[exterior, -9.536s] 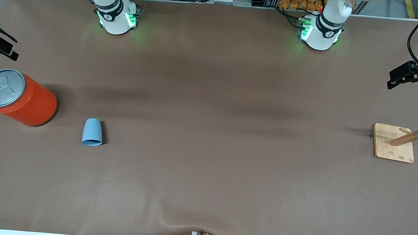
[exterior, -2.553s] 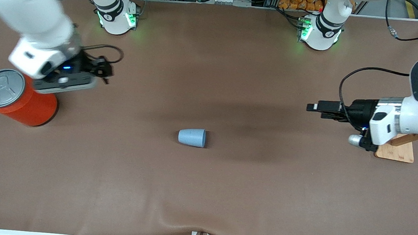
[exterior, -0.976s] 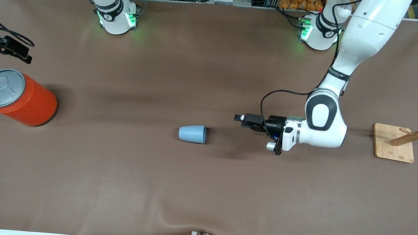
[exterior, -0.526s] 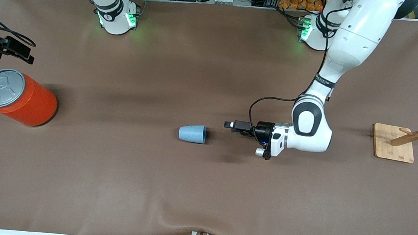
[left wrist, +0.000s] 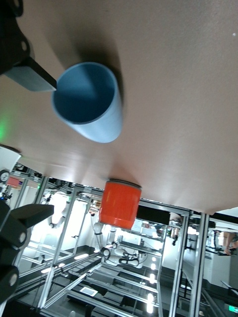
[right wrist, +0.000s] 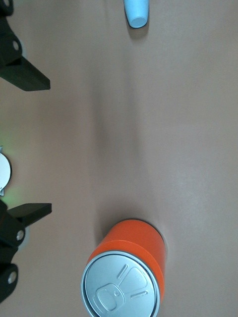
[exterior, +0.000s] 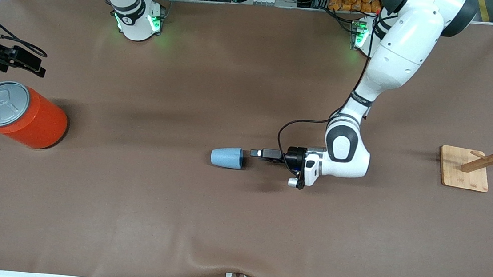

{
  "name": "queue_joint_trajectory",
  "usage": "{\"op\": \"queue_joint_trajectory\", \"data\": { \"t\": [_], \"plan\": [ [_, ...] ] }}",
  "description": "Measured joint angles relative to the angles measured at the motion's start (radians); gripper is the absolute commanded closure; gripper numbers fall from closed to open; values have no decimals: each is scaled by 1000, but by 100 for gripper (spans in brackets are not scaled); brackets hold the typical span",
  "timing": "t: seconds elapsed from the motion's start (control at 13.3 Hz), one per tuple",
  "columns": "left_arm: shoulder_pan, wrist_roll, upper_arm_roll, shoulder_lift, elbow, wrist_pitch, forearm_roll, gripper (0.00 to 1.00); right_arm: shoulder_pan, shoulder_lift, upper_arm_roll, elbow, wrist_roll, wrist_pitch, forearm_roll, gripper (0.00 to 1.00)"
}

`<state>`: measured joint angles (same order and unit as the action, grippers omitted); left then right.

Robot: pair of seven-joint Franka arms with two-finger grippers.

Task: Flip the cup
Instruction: 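Close the left gripper on the blue cup's rim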

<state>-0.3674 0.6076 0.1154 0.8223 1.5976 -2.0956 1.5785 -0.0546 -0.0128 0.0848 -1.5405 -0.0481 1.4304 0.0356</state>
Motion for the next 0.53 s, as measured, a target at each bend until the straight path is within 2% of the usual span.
{"op": "queue_joint_trajectory", "data": {
  "t": [0.53],
  "plan": [
    [-47, 1, 0, 58, -85, -56, 33, 0, 0, -1, -8, -1, 0, -1, 1, 0]
  ]
}}
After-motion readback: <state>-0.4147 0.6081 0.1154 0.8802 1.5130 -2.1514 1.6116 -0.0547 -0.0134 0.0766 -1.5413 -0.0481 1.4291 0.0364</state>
